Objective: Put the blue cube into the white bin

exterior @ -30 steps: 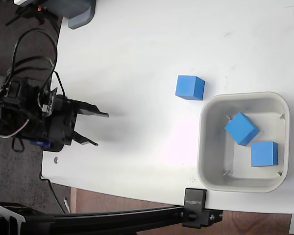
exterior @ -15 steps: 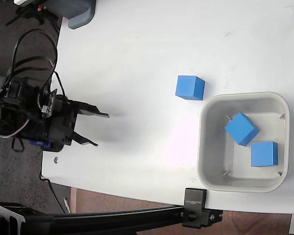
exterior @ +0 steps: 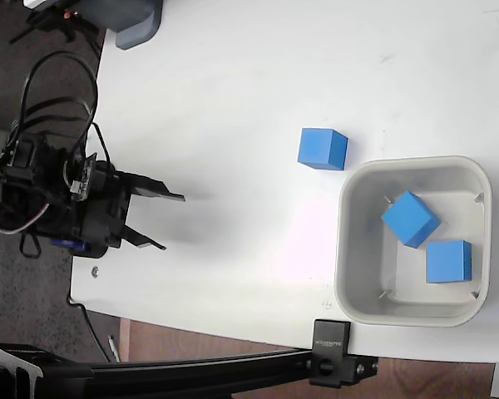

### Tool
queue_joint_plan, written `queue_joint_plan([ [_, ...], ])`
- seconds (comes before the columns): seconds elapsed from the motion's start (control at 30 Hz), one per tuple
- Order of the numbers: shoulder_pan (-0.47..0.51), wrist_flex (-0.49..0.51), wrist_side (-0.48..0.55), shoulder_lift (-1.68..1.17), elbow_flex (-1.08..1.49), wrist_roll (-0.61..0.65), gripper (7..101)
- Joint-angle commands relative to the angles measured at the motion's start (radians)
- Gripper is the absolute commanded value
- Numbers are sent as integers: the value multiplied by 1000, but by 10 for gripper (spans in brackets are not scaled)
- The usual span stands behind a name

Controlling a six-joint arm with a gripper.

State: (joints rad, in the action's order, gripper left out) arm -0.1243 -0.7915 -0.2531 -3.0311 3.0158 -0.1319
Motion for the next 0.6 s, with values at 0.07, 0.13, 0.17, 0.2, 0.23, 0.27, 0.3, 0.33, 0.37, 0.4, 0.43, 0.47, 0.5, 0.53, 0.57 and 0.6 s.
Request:
queue_joint_plan([
  [0.07,6,17,6,-23,-23,-2,1000],
  [0.13,6,17,6,-23,-23,-2,1000],
  [0.17,6,17,6,-23,-23,-2,1000],
  [0.2,6,17,6,-23,-23,-2,1000],
  [0.23,6,17,6,-23,-23,-2,1000],
  [0.27,6,17,6,-23,-23,-2,1000],
  [0.3,6,17,6,-23,-23,-2,1000],
  [0.33,6,17,6,-23,-23,-2,1000],
  [0.37,6,17,6,-23,-23,-2,1000],
  [0.4,6,17,6,-23,-23,-2,1000],
  [0.43,6,17,6,-23,-23,-2,1000],
  [0.47,6,17,3,-23,-23,-3,1000],
  [0.5,6,17,2,-23,-23,-5,1000],
  [0.53,6,17,2,-23,-23,-5,1000],
  [0.57,6,17,0,-23,-23,-6,1000],
  [0.6,8,17,0,-23,-23,-6,1000],
])
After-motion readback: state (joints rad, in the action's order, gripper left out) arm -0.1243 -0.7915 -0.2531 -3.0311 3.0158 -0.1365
